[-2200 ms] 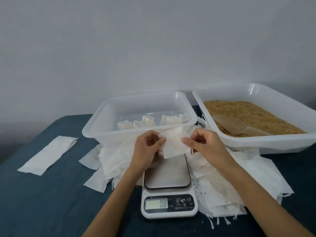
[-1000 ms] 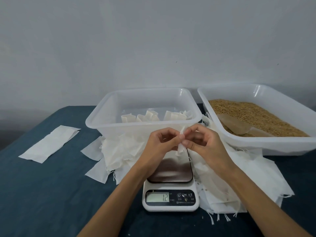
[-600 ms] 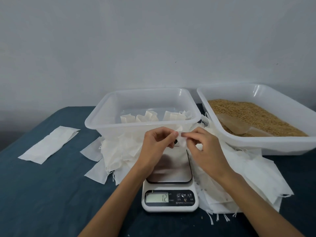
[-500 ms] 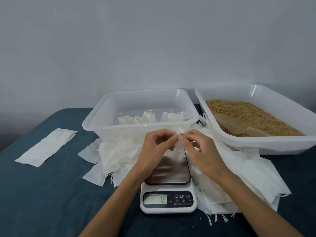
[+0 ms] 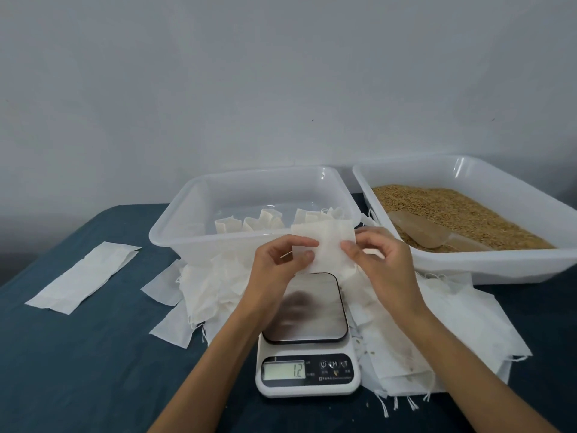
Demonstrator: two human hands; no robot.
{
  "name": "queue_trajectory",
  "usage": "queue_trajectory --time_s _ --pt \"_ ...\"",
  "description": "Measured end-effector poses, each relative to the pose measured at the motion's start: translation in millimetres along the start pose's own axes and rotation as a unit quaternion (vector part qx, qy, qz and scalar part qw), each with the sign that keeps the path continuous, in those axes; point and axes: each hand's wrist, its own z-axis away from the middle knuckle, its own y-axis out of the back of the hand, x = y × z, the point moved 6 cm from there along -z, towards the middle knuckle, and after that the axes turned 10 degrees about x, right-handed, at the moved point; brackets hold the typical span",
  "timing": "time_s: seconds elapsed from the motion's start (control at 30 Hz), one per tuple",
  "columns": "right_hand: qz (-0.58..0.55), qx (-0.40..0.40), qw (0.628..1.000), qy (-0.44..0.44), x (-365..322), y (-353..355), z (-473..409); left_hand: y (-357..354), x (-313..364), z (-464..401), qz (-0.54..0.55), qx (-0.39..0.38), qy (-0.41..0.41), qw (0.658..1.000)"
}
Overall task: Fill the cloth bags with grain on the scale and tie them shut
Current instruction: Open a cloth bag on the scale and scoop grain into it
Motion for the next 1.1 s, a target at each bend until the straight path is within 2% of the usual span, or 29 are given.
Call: queue_trajectory --time_s 0.07,0.17,0.33,0.47,0.6,0.8,0.97,1.1 --pt "0.082 0.044 0.994 0.056 -3 5 0 -1 2 1 -0.031 0.009 -0.031 0.999" --pt "0.080 0.030 0.992 0.089 -8 3 3 -4 4 3 -0.060 0.017 -0.065 0.996" --pt "0.036 -0.043 0.997 0.046 -3 -6 6 0 5 2 -0.069 0.043 -0.086 0.993" --pt "0.057 -0.081 0.995 0.021 5 -11 6 -3 6 3 -0.079 0.036 -0.095 0.992" --pt "0.042 -0.038 0.998 0.014 8 -4 2 2 6 1 -0.054 0.068 -0.081 0.993" --pt "0.009 -0.133 0.991 0.015 6 -16 7 -3 4 5 -0.027 0.047 -0.044 0.998" --pt "0.012 -0.093 0.995 0.025 4 -9 2 6 -1 -1 0.022 0.085 -0.009 0.996" --pt "0.013 -0.105 0.994 0.038 -2 -9 3 9 -4 -4 0.038 0.085 0.012 0.996"
